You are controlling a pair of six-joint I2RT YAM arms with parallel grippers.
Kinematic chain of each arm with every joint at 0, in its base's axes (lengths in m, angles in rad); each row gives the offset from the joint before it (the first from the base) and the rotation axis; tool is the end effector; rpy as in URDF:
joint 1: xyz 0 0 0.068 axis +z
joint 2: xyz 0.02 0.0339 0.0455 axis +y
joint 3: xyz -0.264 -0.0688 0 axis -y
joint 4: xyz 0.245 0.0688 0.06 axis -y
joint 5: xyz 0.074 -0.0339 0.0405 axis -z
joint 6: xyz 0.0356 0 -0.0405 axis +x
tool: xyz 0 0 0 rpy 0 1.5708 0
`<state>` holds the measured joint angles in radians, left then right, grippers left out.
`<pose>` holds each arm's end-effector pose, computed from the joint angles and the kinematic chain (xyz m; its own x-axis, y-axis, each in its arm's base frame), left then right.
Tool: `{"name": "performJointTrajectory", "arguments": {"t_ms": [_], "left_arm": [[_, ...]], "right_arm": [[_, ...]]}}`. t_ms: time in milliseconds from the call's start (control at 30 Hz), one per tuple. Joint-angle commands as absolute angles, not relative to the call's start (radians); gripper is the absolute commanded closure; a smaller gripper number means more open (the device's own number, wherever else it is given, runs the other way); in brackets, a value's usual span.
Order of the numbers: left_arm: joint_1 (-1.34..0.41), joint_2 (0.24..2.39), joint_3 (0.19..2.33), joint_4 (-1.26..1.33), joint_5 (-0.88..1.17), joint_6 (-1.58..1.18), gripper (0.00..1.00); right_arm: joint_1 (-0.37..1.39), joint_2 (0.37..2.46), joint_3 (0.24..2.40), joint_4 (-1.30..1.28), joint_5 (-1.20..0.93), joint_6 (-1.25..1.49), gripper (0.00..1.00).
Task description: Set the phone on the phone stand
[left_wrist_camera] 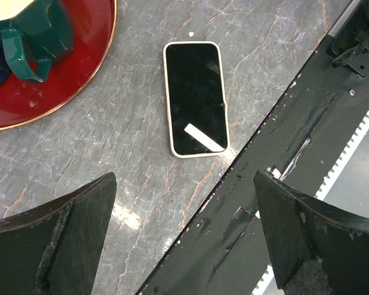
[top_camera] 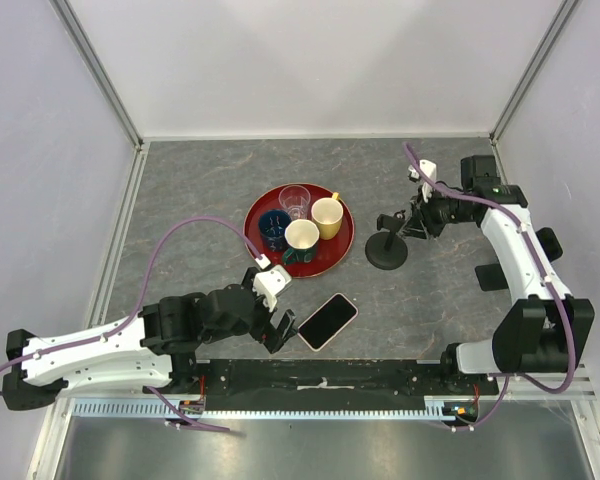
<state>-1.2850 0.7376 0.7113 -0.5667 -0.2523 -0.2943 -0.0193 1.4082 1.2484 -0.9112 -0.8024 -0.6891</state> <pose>0.0539 -0.1520 0.2840 -0.4033 0.3763 -0.8341 0.7876 0.6069 -0.1070 0.2765 0.0203 0.3076 -0.4667 -0.4330 -0.7712 -0.8135 0.5522 0.1823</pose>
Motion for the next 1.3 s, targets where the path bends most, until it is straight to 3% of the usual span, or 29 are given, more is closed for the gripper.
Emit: {"name": "performJointTrajectory", "arguments": {"t_ms": [0,300,733,800,833,1033,1267], "left_arm": [[-1.289,0.736,0.721,-0.525,-0.245,-0.265,0.0],[-1.287,0.736,0.723,-0.529,-0.249,-0.268,0.0],[-1.289,0.729,0.719,-0.523,-0.235,-0.264,0.0],[-1.289,0.73,0.719,-0.522,-0.23,-0.264,0.0],[-1.289,0.73,0.719,-0.52,-0.229,-0.264,0.0],[-1.287,0.732,0.719,-0.522,-0.233,-0.262,0.0],[-1.287,0.733,0.719,-0.525,-0.252,-0.267,0.0]], "right_arm": [[0.018,1.339,1.184,-0.821,-0.94,-0.687,1.0],[0.037,1.246,0.967,-0.618,-0.845,-0.529,1.0],[0.08,1.204,0.911,-0.604,-0.681,-0.5,1.0],[0.08,1.186,0.919,-0.6,-0.66,-0.486,0.8],[0.08,1.178,0.92,-0.592,-0.628,-0.476,0.61],[0.078,1.114,0.965,-0.597,-0.543,-0.434,0.02],[0.081,1.088,1.155,-0.604,-0.379,-0.279,0.02]]}}
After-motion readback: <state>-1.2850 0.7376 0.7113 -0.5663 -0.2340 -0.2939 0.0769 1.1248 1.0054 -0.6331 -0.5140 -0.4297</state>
